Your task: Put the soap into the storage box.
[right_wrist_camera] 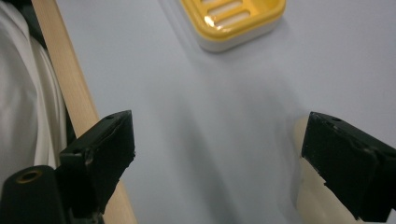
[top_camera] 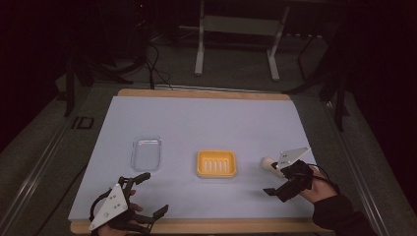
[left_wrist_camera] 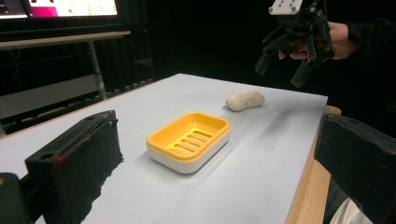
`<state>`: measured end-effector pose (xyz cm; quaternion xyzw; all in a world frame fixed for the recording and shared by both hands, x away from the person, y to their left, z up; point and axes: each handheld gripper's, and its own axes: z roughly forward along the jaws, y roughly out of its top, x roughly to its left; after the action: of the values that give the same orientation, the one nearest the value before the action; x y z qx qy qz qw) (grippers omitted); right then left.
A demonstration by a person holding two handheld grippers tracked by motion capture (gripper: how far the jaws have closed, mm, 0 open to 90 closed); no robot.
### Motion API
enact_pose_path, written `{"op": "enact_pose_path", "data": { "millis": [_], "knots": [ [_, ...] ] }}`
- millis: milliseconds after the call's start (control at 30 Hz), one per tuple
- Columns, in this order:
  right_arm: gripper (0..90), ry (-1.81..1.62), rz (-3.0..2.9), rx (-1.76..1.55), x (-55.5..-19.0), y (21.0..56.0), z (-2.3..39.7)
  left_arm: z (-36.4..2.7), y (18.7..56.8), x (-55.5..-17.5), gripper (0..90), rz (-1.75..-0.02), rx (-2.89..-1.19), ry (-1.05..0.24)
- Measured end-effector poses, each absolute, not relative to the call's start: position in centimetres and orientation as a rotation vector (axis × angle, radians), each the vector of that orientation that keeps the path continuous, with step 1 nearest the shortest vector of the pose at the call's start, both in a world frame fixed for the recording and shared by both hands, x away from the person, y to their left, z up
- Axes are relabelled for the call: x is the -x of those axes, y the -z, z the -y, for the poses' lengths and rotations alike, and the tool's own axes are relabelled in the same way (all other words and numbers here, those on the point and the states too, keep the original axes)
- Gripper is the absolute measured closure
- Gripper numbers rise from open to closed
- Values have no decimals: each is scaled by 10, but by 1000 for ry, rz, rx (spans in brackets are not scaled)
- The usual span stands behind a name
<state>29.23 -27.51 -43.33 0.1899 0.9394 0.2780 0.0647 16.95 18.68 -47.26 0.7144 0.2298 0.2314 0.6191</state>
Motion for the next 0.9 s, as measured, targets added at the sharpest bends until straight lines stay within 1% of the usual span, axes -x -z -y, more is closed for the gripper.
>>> {"op": "enact_pose_path", "data": {
  "millis": [267, 433, 800, 833, 867, 900],
  "knots": [
    [96, -745, -2882, -584, -294, 429, 275, -186, 473, -170, 7, -528, -1647, -537],
    [97, -619, -2959, -573, -295, 432, 275, -186, 473, -170, 7, -528, -1650, -538],
    [97, -458, -3028, -604, -298, 433, 280, -185, 474, -170, 7, -526, -1654, -535],
    [99, -443, -3030, -590, -298, 433, 280, -185, 473, -170, 7, -526, -1654, -535],
    [132, -430, -3040, -589, -297, 433, 280, -185, 474, -170, 7, -527, -1654, -535],
    [124, -415, -3053, -585, -297, 433, 279, -186, 473, -170, 7, -527, -1656, -537]
  ]
}}
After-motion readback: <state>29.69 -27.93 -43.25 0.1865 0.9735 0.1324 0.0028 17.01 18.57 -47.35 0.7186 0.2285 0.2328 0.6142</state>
